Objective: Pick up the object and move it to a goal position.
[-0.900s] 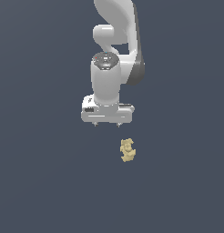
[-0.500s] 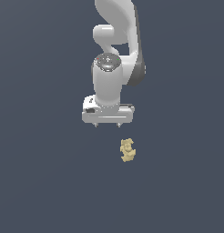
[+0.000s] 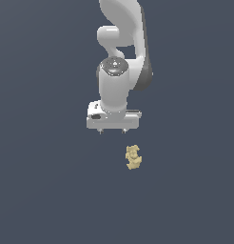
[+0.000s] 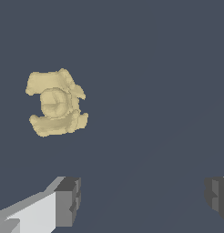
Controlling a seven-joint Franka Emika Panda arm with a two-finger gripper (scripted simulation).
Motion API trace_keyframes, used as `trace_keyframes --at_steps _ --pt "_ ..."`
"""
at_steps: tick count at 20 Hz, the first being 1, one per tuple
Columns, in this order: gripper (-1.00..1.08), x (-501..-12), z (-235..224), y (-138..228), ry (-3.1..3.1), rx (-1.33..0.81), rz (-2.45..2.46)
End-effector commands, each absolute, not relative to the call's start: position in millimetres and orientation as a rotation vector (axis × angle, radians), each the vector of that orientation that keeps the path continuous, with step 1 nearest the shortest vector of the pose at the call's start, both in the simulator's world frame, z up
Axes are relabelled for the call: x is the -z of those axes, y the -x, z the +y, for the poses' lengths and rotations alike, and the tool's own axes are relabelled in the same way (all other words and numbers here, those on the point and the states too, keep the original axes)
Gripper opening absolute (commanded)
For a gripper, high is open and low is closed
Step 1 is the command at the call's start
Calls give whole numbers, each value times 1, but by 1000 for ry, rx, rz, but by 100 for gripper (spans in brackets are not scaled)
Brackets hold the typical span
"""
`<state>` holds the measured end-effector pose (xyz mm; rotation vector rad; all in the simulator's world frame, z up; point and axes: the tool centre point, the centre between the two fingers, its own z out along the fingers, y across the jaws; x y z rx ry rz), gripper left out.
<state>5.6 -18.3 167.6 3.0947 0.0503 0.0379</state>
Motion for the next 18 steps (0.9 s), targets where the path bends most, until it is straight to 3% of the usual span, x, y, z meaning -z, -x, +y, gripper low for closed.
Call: trace_keyframes --at_steps 1,18 --pt "100 -166 -16 -8 -3095 -36 58" --pt "100 -125 56 -59 -3121 -8 226"
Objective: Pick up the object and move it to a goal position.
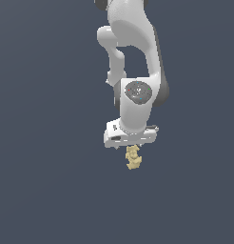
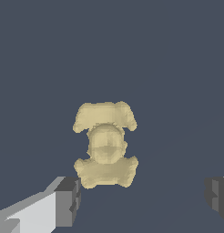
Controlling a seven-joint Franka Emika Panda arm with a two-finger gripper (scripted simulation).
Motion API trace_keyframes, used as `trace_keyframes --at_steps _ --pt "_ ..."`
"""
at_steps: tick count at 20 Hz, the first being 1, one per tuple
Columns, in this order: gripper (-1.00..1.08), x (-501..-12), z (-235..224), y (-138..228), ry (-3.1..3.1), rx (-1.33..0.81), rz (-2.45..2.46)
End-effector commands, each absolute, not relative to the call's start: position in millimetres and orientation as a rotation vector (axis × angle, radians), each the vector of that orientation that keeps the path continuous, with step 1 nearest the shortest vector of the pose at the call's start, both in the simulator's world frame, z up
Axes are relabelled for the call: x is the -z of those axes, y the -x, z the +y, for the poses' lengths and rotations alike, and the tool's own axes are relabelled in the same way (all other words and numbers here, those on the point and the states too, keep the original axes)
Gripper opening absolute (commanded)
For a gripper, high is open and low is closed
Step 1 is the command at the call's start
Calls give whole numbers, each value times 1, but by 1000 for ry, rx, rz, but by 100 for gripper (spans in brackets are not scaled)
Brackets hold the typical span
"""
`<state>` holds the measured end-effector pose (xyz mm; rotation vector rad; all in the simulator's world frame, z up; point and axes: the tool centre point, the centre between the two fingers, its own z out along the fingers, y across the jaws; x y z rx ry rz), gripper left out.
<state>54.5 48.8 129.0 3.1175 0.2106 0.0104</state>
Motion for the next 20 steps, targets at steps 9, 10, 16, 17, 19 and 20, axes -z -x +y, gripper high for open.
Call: trace_keyframes --at_steps 9,10,16,17,19,20 --pt "100 -112 76 -69 -3130 0 268" --pt "100 -112 76 -69 -3130 0 268" --pt "100 -102 75 -69 -3130 1 267" --pt "100 -97 75 -68 -3130 1 267" --pt "100 -85 76 -68 -3130 0 267" --pt "100 -79 76 -68 -3130 0 267"
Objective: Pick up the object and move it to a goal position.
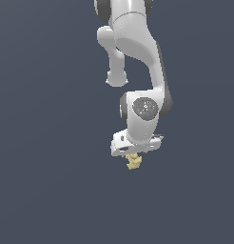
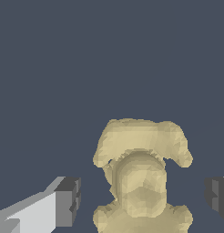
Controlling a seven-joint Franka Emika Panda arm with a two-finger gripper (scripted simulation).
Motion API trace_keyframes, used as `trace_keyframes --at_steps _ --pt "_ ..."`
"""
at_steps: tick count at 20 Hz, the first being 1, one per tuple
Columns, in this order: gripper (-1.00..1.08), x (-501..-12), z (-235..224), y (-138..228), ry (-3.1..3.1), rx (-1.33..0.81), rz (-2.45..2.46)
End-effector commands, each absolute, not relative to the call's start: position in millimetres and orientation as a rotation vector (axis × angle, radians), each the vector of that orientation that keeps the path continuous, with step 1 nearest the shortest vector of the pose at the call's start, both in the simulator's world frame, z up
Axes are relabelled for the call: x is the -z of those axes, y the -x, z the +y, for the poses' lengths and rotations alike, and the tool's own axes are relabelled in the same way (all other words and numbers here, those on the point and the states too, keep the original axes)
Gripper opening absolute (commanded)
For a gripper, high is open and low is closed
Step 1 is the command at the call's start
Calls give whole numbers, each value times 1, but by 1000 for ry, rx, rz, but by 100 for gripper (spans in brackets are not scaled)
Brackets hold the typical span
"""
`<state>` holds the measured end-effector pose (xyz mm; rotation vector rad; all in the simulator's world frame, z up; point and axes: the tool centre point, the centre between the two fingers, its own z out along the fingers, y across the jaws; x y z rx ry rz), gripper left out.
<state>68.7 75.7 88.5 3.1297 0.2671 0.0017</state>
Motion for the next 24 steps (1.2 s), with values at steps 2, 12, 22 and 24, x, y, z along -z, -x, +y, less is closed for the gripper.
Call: trace_keyframes --at_steps 2,12,22,24 --pt "100 -70 76 -68 -3130 0 268" --pt "-100 -62 76 -69 -3130 0 268" --pt "-100 -62 76 -69 -3130 0 268" --pt "-100 -63 74 -68 -3130 0 268"
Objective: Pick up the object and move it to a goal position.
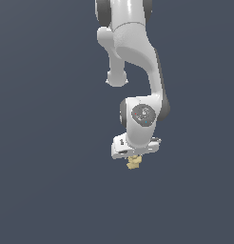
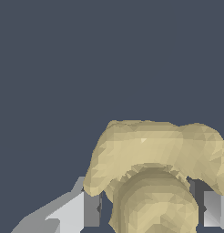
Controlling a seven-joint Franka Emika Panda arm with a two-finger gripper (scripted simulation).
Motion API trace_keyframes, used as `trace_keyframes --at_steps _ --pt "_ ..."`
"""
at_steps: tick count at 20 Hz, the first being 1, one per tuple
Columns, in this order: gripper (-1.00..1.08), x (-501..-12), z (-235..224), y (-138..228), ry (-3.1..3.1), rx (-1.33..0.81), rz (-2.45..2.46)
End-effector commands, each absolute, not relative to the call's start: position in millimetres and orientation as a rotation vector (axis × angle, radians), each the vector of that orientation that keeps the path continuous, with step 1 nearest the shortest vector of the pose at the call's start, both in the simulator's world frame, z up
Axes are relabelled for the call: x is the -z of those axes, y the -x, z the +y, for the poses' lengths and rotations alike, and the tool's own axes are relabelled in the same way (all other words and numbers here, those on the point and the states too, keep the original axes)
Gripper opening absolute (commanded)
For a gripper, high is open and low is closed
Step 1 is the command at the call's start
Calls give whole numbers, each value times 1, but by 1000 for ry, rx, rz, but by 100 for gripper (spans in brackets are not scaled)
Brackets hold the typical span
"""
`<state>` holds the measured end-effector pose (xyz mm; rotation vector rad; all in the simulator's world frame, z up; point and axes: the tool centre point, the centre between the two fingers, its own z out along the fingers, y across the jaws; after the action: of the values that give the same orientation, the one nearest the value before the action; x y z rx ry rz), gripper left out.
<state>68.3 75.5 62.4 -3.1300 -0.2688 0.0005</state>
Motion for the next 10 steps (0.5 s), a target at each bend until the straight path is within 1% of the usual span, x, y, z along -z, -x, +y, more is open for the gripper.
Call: trace_keyframes --at_steps 1,10 --pt "-100 -64 73 -67 3130 0 -268" --pt "-100 -74 52 -46 3130 0 -268"
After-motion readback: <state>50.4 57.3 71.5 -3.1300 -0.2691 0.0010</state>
